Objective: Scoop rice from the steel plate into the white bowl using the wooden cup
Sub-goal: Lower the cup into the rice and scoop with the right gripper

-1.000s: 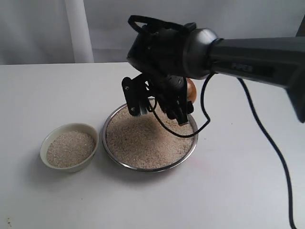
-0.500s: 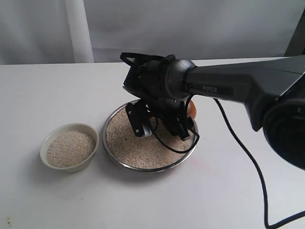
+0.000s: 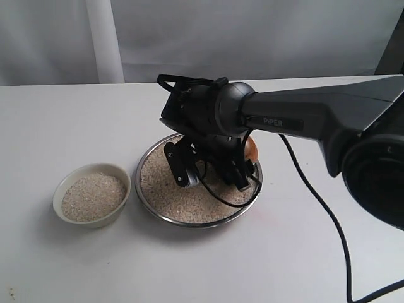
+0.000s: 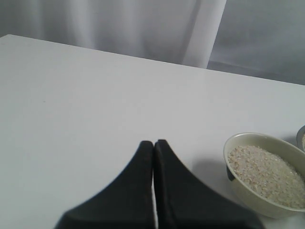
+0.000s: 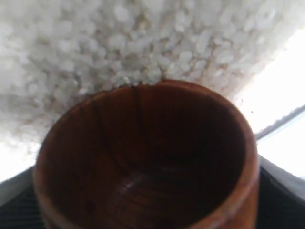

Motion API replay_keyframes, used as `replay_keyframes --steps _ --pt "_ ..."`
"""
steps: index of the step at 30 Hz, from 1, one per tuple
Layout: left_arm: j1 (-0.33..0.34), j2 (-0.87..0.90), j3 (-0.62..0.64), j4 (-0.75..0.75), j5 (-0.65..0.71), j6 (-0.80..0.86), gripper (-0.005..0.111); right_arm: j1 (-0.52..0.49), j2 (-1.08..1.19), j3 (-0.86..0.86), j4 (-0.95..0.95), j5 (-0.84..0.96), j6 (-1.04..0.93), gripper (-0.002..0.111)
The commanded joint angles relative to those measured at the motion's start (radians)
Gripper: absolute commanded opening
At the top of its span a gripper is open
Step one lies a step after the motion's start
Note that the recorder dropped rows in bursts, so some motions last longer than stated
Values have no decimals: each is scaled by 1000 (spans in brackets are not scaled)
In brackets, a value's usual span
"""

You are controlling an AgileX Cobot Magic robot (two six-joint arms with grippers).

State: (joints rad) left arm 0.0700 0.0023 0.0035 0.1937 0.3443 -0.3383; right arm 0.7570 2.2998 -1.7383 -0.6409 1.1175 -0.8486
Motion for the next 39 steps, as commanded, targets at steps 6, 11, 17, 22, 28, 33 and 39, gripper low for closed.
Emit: replay_keyframes --steps 6,11,17,22,28,33,39 --pt "0 -2 -4 3 -7 -1 0 46 23 -8 38 -12 -20 0" --pt "0 -2 -4 3 -7 -1 0 61 23 -8 65 -20 -20 0" --pt "0 -2 -4 3 -7 -1 0 71 23 -8 123 -53 -20 0" --pt "0 -2 -4 3 -7 -1 0 71 17 -42 166 -65 -15 0" --pt "0 -2 -4 3 -7 -1 0 69 19 -101 262 -65 -15 0" --pt "0 -2 -4 3 -7 -1 0 67 22 -101 340 -87 -18 0" --pt "0 -2 -4 3 -7 -1 0 58 22 -101 410 -119 -14 0"
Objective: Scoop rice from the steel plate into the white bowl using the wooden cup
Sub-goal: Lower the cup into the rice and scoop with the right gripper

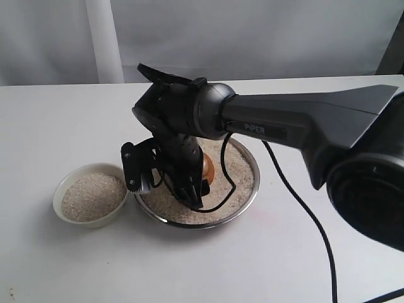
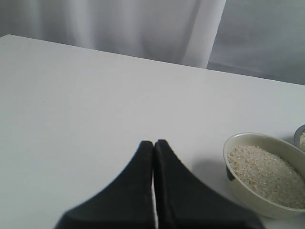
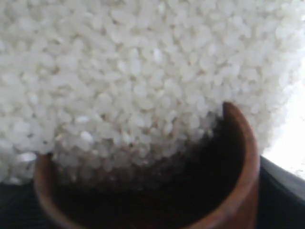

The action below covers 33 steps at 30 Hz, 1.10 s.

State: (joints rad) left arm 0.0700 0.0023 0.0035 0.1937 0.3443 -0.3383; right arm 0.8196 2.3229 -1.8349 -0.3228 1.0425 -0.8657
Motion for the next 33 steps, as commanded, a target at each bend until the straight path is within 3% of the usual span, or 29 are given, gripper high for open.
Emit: replay_keyframes --steps 1,16,33 --pt "0 -2 -4 3 -7 -1 0 -7 -1 -5 109 -47 6 0" --pt "0 -2 -4 3 -7 -1 0 -65 -3 -5 363 -93 28 0" --pt "0 -2 -4 3 -7 -1 0 -127 -16 0 514 -98 23 0"
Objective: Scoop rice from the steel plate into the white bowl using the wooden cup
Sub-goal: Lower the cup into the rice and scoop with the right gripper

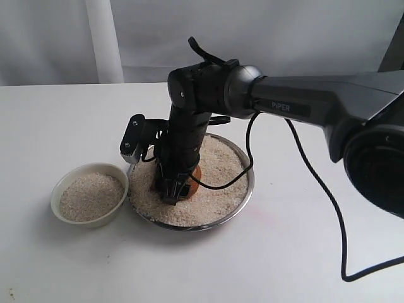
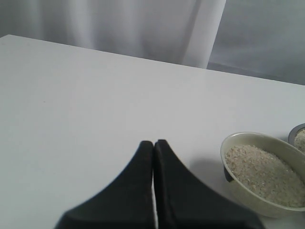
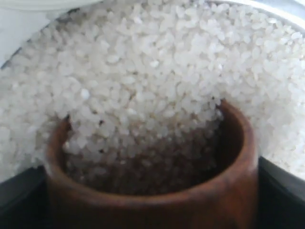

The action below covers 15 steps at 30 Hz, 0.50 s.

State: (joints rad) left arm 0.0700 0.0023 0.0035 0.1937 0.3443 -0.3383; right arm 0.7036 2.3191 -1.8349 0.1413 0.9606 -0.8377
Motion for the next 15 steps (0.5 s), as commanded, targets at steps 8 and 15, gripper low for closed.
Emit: replay_keyframes --steps 8,15 --pt "0 -2 -4 3 -7 -1 0 -40 -90 132 103 -127 -62 0" --pt "0 -2 -4 3 -7 -1 0 -64 -172 307 257 -349 -158 0"
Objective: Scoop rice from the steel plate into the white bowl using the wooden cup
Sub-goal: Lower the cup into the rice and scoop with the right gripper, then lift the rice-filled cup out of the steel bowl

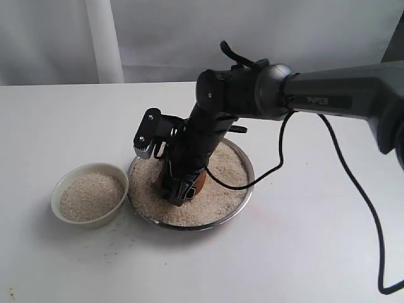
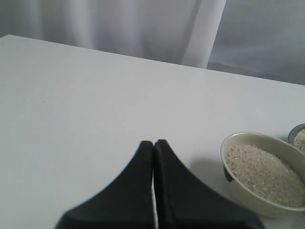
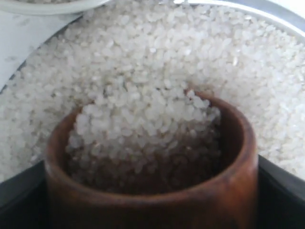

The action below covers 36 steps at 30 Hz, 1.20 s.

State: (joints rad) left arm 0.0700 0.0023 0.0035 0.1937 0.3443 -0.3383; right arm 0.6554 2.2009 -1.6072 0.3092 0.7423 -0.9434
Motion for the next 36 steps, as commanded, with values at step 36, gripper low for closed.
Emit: replay_keyframes --steps 36 --pt "0 -2 -4 3 -7 -1 0 -16 -281 377 473 -650 -168 0"
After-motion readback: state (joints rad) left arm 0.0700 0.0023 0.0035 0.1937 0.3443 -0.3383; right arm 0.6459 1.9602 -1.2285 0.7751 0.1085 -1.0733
